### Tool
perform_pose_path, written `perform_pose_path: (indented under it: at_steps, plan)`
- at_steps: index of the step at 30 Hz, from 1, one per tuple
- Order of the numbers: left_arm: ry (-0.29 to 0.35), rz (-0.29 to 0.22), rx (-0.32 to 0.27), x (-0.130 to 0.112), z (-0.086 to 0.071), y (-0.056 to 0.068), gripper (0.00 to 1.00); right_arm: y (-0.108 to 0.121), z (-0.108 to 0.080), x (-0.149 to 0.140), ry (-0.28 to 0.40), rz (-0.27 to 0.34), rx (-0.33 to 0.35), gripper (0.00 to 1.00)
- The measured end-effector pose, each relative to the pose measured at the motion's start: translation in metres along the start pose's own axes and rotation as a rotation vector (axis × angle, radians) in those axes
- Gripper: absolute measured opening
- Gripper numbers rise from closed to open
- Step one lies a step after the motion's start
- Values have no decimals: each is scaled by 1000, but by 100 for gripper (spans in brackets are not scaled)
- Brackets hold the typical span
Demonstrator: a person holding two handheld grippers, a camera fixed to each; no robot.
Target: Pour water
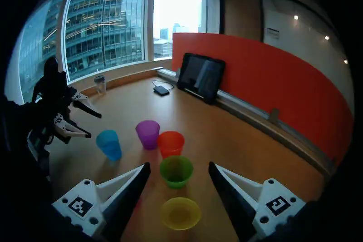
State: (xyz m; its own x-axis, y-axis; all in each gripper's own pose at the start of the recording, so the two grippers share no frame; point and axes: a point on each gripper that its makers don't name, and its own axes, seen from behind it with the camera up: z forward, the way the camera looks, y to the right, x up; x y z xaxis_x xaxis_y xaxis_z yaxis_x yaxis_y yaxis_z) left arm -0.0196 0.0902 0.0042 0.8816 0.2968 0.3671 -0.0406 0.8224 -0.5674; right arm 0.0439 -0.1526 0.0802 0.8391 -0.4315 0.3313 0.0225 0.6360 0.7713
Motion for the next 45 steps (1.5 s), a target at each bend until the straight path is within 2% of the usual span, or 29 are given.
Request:
perform_pose_path:
  at_steps: [24,33,45]
  plan:
    - [-150,7,-79,-38,27,10,97,-1,36,-30,-119,-14,34,100]
    - [-167,12,-102,-40,43,12,97,-2,46,-40,-172,-25,37,100]
    - [-158,21,-125,-32,60,15,97,-2,50,-39,-198,-30,43,100]
